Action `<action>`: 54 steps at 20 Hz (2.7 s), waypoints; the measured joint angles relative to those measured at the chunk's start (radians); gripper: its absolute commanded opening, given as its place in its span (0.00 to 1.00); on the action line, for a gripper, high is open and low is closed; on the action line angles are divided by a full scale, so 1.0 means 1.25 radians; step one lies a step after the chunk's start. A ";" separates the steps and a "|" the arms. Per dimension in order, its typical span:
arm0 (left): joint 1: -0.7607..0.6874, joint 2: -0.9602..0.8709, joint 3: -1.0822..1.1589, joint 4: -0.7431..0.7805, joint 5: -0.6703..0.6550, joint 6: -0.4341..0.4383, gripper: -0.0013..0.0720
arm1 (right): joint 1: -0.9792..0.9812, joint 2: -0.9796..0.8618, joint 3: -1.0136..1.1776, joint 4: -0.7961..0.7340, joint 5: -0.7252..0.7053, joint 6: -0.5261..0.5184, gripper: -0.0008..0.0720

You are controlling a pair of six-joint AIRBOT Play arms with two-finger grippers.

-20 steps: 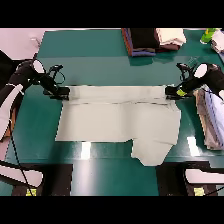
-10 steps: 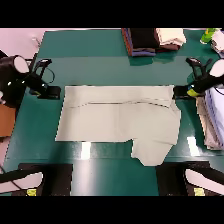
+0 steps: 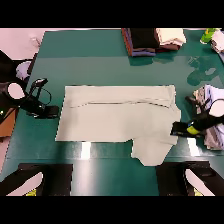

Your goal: Fold the shirts.

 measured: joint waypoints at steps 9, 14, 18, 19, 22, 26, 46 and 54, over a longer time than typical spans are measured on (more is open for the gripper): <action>0.000 0.011 -0.020 -0.018 0.027 -0.002 0.51 | 0.117 -0.023 -0.143 0.022 -0.071 0.093 0.71; 0.000 0.011 -0.020 -0.020 0.028 -0.002 0.51 | 0.179 -0.081 -0.147 0.023 -0.100 0.121 0.26; 0.000 0.011 -0.020 -0.019 0.002 -0.002 0.54 | 0.206 -0.087 -0.127 0.029 -0.162 0.129 0.04; 0.000 0.011 -0.021 -0.017 -0.013 -0.002 0.54 | 0.208 -0.083 -0.117 0.023 -0.175 0.130 0.04; 0.000 0.011 -0.033 -0.008 -0.040 0.000 0.79 | 0.214 -0.054 -0.093 0.015 -0.182 0.133 0.04; 0.000 0.011 -0.093 -0.004 -0.035 -0.001 0.79 | 0.215 -0.018 -0.080 0.014 -0.175 0.134 0.04; 0.000 0.066 -0.237 -0.038 -0.023 0.001 0.05 | 0.215 0.009 -0.033 0.004 -0.121 0.092 0.04; 0.000 0.162 -0.254 0.000 -0.087 0.004 0.74 | 0.215 0.108 0.018 -0.057 -0.020 0.075 0.04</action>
